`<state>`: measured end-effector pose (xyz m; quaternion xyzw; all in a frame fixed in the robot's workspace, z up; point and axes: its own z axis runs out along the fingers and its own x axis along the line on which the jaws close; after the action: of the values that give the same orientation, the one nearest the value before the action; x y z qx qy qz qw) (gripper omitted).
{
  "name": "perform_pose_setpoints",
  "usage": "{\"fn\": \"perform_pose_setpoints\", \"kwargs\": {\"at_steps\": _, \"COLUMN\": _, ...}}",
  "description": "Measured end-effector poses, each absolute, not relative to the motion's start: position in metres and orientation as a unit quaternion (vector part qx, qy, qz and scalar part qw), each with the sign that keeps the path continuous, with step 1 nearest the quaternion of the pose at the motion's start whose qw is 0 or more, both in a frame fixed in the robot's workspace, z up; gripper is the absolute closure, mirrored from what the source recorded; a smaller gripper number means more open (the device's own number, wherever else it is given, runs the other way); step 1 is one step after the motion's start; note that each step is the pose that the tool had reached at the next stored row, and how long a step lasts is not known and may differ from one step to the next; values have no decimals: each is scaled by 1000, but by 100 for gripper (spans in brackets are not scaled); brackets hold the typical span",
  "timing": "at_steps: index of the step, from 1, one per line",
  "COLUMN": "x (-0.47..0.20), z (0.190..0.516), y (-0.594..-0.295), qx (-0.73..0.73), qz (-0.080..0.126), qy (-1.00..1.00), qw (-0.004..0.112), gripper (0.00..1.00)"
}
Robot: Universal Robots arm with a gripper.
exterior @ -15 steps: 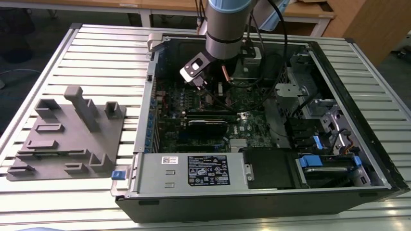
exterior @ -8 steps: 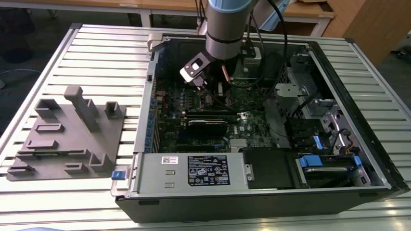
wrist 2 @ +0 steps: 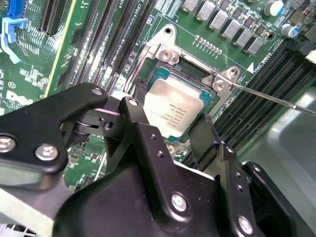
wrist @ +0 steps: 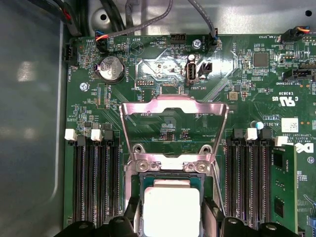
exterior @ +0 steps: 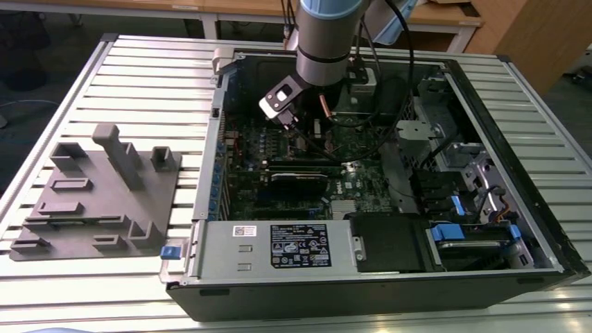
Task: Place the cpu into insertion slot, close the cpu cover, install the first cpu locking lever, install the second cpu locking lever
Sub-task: 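Place the cpu into insertion slot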
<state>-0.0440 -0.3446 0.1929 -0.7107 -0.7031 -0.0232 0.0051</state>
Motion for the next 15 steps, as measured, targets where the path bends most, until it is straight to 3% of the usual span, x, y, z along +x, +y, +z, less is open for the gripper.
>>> {"fn": "perform_pose_setpoints", "kwargs": {"at_steps": 15, "x": -44, "z": 215, "y": -345, "qx": -711, "qz": -23, "qy": -703, "qw": 5, "gripper": 38}}
